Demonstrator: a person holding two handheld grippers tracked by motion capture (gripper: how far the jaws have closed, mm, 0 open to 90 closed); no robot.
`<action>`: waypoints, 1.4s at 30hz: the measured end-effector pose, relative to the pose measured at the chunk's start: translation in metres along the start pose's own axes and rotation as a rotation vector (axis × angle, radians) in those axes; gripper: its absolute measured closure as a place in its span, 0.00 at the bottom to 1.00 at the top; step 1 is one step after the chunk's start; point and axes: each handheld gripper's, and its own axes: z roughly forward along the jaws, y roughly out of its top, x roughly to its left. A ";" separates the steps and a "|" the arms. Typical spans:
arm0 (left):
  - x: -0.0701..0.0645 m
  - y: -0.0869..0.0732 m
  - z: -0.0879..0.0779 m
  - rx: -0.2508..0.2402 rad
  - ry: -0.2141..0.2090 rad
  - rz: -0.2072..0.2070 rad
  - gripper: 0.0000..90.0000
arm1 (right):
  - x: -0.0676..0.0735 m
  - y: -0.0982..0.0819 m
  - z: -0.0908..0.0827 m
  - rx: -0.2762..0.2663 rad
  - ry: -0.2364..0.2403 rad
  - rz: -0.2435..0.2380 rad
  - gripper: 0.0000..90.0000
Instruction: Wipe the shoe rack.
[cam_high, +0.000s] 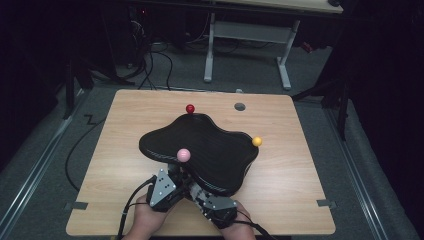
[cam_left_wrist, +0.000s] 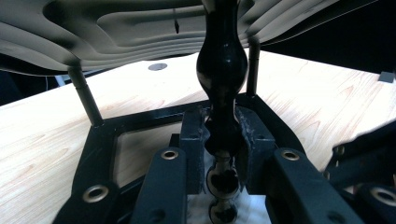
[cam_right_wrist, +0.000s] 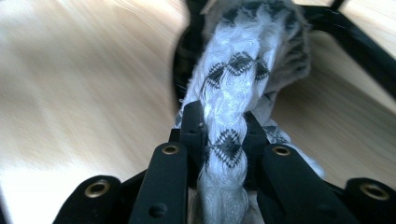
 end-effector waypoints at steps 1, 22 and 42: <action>0.000 0.000 0.000 0.001 0.000 0.001 0.83 | -0.004 -0.002 -0.001 0.007 -0.015 -0.001 0.87; 0.021 -0.003 -0.009 0.017 0.049 -0.031 0.83 | -0.085 -0.027 -0.030 -0.010 -0.143 0.164 0.87; 0.061 -0.009 -0.024 0.029 0.141 -0.092 0.83 | -0.085 -0.026 -0.032 -0.034 -0.089 0.154 0.85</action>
